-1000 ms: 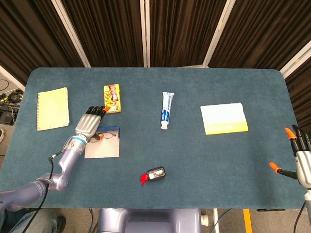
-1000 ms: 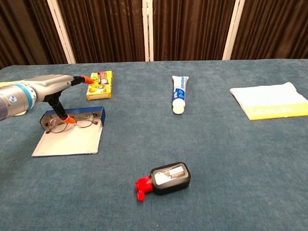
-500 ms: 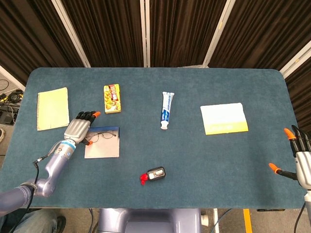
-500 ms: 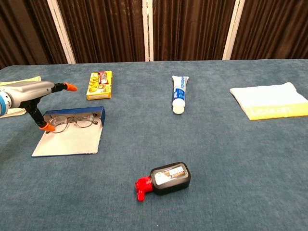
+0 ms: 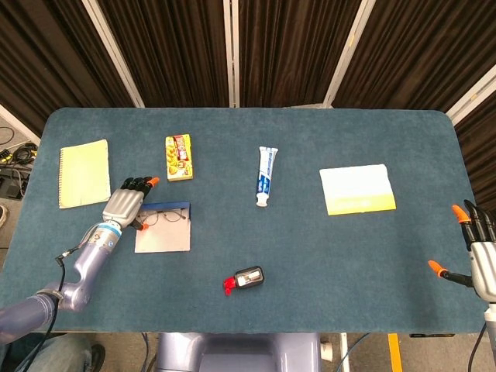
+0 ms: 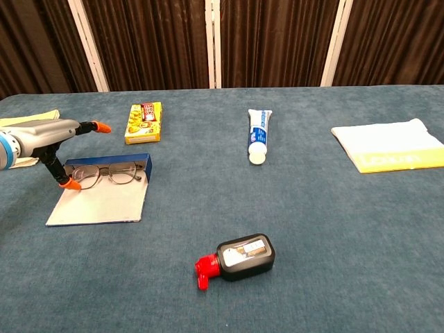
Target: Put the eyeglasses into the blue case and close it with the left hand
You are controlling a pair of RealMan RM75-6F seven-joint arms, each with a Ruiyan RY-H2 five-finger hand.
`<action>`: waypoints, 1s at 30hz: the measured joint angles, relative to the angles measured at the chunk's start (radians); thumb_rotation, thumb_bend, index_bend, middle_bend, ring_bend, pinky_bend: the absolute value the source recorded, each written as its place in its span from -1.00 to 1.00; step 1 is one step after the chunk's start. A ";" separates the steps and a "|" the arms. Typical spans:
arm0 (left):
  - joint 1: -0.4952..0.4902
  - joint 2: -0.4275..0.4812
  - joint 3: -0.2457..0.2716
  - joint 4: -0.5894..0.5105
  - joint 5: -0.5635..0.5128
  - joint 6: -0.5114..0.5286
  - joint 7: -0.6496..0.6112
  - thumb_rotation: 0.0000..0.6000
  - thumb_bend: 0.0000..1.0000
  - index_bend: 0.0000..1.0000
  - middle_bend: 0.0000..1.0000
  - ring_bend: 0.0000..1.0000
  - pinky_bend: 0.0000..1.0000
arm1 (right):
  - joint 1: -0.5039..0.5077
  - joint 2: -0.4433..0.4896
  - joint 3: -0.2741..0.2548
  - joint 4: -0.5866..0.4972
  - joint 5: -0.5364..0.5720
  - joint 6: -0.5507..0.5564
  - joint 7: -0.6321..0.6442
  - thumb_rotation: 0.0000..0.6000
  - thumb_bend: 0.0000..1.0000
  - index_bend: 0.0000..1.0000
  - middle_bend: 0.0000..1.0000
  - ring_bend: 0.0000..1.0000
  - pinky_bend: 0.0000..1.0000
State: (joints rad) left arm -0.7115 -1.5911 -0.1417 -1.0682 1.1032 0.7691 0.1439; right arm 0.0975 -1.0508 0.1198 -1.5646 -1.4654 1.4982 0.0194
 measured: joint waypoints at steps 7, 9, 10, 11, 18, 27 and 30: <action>-0.009 -0.030 -0.021 0.058 0.000 0.008 -0.025 1.00 -0.65 -1.00 -1.00 -1.00 -1.00 | 0.000 0.000 0.001 0.002 0.005 -0.002 0.000 1.00 -1.00 -1.00 -1.00 -1.00 -1.00; -0.010 -0.036 -0.025 0.073 0.007 0.012 -0.037 1.00 -0.65 -1.00 -1.00 -1.00 -1.00 | 0.001 -0.001 0.001 0.003 0.006 -0.005 0.000 1.00 -1.00 -1.00 -1.00 -1.00 -1.00; -0.009 -0.035 -0.025 0.073 0.011 0.014 -0.043 1.00 -0.65 -1.00 -1.00 -1.00 -1.00 | 0.002 -0.001 0.001 0.002 0.005 -0.005 0.000 1.00 -1.00 -1.00 -1.00 -1.00 -1.00; -0.007 -0.033 -0.025 0.069 0.018 0.018 -0.051 1.00 -0.65 -1.00 -1.00 -1.00 -1.00 | 0.002 -0.001 0.001 0.002 0.005 -0.005 0.001 1.00 -1.00 -1.00 -1.00 -1.00 -1.00; 0.019 0.018 -0.011 -0.007 0.069 0.059 -0.091 1.00 -0.65 -1.00 -1.00 -1.00 -1.00 | 0.000 0.001 -0.001 -0.002 -0.003 0.001 0.004 1.00 -1.00 -1.00 -1.00 -1.00 -1.00; 0.091 0.132 0.065 -0.242 0.193 0.181 -0.078 1.00 -0.64 -1.00 -1.00 -1.00 -1.00 | -0.001 0.006 -0.005 -0.006 -0.013 0.003 0.022 1.00 -1.00 -1.00 -1.00 -1.00 -1.00; 0.115 0.141 0.095 -0.281 0.222 0.207 -0.057 1.00 -0.61 -0.91 -1.00 -1.00 -1.00 | -0.002 0.009 -0.006 -0.007 -0.018 0.005 0.029 1.00 -1.00 -1.00 -1.00 -1.00 -1.00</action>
State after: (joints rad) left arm -0.5970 -1.4500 -0.0466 -1.3491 1.3254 0.9757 0.0868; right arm 0.0957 -1.0422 0.1136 -1.5717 -1.4830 1.5030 0.0487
